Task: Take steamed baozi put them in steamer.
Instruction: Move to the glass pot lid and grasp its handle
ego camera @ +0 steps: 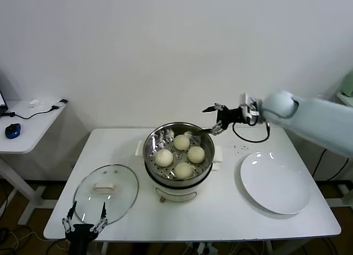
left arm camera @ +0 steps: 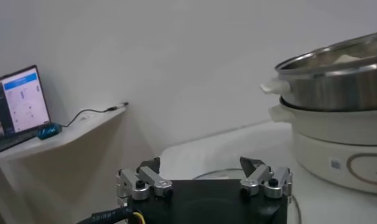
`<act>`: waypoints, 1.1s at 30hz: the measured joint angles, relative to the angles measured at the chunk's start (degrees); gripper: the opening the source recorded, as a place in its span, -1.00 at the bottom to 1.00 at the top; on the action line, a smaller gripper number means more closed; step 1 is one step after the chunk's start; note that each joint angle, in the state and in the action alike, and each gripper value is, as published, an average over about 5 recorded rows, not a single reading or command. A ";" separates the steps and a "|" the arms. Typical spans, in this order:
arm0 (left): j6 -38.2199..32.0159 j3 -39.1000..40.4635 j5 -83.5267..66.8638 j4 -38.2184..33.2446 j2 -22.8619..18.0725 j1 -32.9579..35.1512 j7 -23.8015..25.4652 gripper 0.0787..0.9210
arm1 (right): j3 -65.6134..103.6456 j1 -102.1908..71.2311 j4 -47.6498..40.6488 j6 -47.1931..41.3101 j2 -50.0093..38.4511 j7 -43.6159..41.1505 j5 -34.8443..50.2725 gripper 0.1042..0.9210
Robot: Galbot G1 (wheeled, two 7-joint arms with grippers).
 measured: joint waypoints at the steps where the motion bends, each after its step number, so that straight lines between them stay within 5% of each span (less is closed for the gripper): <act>1: 0.14 -0.07 0.17 -0.16 -0.06 -0.14 0.02 0.77 | 3.83 -3.75 0.81 0.64 -1.10 1.42 -0.33 0.76; 17: 1.39 -2.54 11.33 -0.84 -0.61 -1.75 1.71 0.77 | 64.03 -62.39 10.28 4.85 -0.31 12.26 -9.38 0.76; 33: -2.47 -6.24 55.84 5.44 1.51 -5.78 -1.64 0.77 | 96.47 -92.08 11.97 6.15 13.56 12.84 -17.30 0.76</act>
